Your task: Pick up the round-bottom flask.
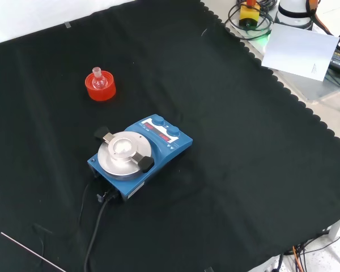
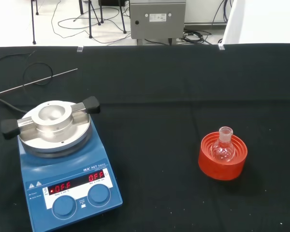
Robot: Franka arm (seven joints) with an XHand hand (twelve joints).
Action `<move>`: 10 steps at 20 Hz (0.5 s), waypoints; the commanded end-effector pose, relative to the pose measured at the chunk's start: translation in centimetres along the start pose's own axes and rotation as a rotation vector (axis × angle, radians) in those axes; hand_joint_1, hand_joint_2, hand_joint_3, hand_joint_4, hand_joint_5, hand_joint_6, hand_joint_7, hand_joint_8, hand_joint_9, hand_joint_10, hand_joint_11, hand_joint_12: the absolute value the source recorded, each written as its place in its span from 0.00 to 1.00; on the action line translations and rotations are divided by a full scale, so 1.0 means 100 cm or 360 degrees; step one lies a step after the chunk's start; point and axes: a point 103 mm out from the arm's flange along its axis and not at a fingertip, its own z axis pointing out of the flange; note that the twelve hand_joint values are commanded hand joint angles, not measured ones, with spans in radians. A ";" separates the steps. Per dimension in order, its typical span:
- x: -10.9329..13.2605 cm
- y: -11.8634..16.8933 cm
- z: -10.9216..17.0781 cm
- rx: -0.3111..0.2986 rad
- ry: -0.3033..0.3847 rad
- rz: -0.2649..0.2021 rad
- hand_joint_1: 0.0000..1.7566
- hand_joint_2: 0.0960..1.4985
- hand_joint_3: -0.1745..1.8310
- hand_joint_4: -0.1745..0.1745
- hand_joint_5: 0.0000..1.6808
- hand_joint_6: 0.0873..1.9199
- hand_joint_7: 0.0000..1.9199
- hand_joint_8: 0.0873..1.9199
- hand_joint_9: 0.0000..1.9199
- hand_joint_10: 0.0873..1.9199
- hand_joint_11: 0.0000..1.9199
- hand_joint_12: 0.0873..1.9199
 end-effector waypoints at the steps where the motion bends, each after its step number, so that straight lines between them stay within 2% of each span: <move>1: 0.000 0.000 0.001 -0.0013 -0.0017 0.0002 0.02 0.79 0.34 0.46 0.11 0.09 0.05 0.24 0.07 0.29 0.00 0.45; 4: 0.002 0.002 0.003 -0.0014 -0.0011 0.0006 0.00 0.86 0.25 0.46 0.14 0.01 0.06 0.22 0.06 0.28 0.00 0.44; 10: 0.000 0.008 0.008 -0.0013 -0.0005 0.0041 0.00 0.88 0.22 0.46 0.15 0.00 0.06 0.21 0.07 0.28 0.00 0.45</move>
